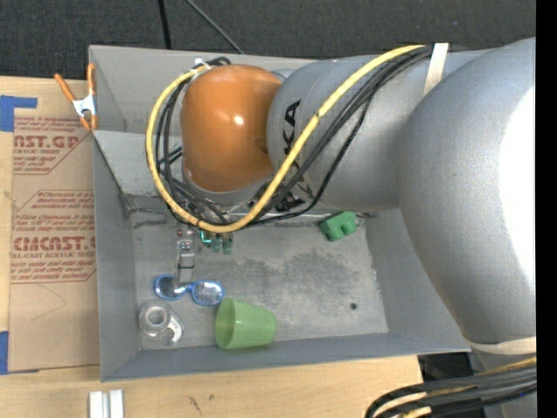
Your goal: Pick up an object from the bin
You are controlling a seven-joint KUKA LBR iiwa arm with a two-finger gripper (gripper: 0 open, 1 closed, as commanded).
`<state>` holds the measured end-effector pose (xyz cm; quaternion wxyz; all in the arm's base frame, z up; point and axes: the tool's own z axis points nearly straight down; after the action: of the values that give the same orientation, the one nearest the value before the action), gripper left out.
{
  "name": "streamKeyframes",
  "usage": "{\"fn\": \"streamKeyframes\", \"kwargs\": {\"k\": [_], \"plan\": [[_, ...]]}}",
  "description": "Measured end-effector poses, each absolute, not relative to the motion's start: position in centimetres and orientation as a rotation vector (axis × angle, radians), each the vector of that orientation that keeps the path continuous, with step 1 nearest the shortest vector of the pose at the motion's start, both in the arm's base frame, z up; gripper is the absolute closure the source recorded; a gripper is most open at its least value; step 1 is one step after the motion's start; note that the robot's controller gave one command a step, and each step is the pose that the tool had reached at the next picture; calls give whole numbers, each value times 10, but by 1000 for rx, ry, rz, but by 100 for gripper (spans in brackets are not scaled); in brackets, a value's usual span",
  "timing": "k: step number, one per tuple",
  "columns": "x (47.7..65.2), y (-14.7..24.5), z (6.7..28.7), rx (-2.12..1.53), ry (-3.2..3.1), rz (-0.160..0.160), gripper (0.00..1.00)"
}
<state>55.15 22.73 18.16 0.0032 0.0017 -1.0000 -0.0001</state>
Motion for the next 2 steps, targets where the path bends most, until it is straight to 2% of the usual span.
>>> {"fn": "streamKeyframes", "kwargs": {"k": [1, 2], "plan": [[519, 201, 74, 286, -3122, 3, 0], [521, 203, 78, 286, -3129, -3, 100]]}}
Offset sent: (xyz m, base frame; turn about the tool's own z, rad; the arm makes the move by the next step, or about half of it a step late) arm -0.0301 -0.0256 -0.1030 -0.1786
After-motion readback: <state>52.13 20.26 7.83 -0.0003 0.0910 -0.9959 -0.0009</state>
